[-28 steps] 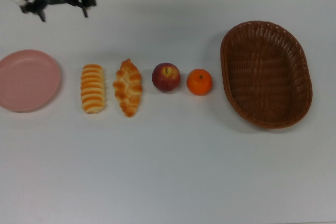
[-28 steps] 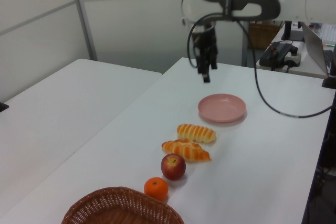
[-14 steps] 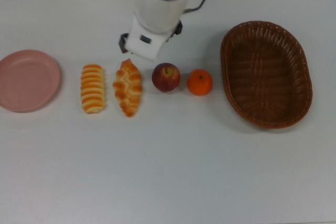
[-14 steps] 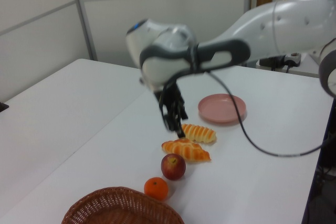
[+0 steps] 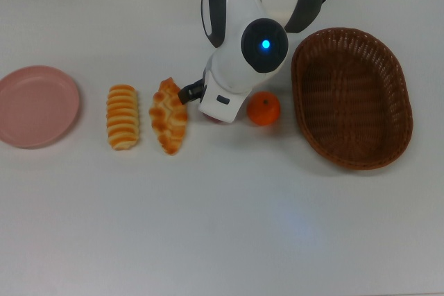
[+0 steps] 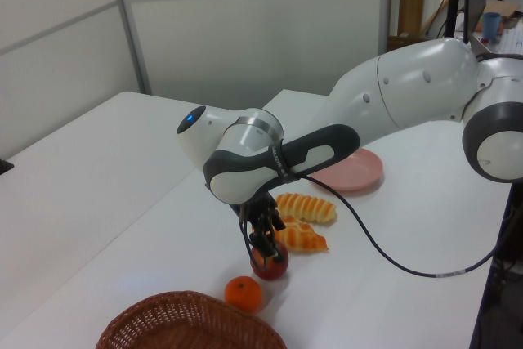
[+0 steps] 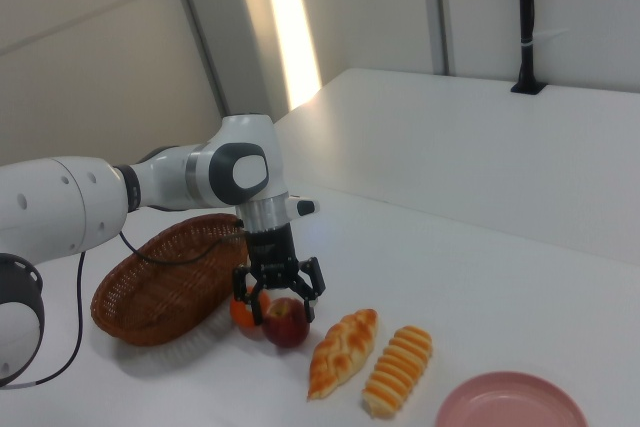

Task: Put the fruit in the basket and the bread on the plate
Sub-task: 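Close the gripper on the red apple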

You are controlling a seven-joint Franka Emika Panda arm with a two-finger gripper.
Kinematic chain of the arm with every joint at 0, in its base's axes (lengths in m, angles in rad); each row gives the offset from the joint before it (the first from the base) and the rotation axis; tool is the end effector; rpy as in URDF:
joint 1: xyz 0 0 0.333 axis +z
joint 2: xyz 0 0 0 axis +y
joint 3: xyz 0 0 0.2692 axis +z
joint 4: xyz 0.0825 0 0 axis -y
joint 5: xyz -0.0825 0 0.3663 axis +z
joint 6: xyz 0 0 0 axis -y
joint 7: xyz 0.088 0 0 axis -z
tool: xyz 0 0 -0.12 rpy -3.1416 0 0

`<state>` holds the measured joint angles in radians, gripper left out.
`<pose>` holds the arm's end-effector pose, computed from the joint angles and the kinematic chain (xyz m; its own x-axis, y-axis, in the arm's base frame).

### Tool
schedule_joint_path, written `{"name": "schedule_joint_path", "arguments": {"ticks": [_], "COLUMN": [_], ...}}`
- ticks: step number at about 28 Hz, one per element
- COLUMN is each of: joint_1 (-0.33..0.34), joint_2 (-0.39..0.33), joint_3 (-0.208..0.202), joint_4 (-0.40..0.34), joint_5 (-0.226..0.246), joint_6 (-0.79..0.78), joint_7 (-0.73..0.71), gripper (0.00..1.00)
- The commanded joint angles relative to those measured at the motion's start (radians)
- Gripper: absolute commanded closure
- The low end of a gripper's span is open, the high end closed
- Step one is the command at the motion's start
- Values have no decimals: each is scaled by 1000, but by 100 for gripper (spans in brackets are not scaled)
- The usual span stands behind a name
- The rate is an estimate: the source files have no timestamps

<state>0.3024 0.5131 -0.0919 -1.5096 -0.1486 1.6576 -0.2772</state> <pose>0.5985 0.1168 0.3008 0.8008 0.4533 -0.3915 0.5182 -0.8521 0.0734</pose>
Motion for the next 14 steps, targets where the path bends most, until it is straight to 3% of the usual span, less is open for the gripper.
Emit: {"name": "schedule_joint_path", "arguments": {"ticks": [1, 11, 13, 14], "joint_1": [32, 49, 49, 49], "joint_2": [5, 50, 48, 47], "joint_3": [-9, -9, -9, -9], "joint_4": [-24, -21, -17, -12], "joint_5": [-25, -55, -57, -54], "joint_6": [53, 114, 114, 113], "joint_7": [38, 105, 105, 104], "gripper": [0, 1, 25, 55]}}
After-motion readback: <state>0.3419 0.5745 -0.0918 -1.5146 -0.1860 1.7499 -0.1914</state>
